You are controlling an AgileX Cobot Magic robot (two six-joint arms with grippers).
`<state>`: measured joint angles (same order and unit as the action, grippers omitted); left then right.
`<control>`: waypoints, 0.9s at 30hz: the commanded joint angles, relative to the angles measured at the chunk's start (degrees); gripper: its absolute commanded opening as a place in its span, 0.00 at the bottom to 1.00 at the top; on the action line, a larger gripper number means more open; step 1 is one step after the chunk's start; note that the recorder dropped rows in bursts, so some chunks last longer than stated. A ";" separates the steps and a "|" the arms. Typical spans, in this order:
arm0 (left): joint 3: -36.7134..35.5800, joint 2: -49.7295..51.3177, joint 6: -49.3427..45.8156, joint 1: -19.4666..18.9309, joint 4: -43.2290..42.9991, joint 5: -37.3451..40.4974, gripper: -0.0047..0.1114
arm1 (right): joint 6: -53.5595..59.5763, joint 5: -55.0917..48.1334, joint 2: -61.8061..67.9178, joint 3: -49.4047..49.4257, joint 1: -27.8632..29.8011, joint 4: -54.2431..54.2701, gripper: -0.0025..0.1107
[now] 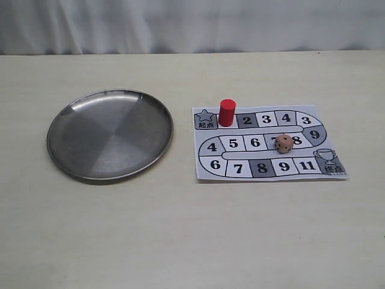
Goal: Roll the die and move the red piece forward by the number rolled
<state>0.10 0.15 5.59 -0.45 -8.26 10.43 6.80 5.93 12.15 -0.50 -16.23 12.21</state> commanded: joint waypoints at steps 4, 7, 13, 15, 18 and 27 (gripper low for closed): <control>-0.10 -0.15 0.05 0.48 -0.01 -0.49 0.04 | 0.49 -9.30 -7.47 0.50 0.12 -0.05 0.06; -0.10 -0.15 0.05 0.48 -0.01 -0.49 0.04 | 0.49 -12.67 -8.17 0.50 0.12 -0.05 0.06; -0.10 -0.15 0.05 0.48 -0.01 -0.49 0.04 | 0.49 -14.98 -8.17 0.50 0.12 -0.05 0.06; -0.10 -0.15 0.05 0.48 -0.01 -0.49 0.04 | 0.49 -14.98 -8.17 0.50 0.12 -0.05 0.06; -0.10 -0.15 0.05 0.48 -0.01 -0.49 0.04 | 0.49 -14.98 -8.17 0.50 0.12 -0.05 0.06; -0.10 -0.15 0.05 0.48 -0.01 -0.49 0.04 | 0.49 -14.98 -8.17 0.50 0.12 -0.05 0.06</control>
<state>0.10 0.15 5.59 -0.45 -8.26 10.43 6.80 -9.09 4.33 -0.18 -16.23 12.26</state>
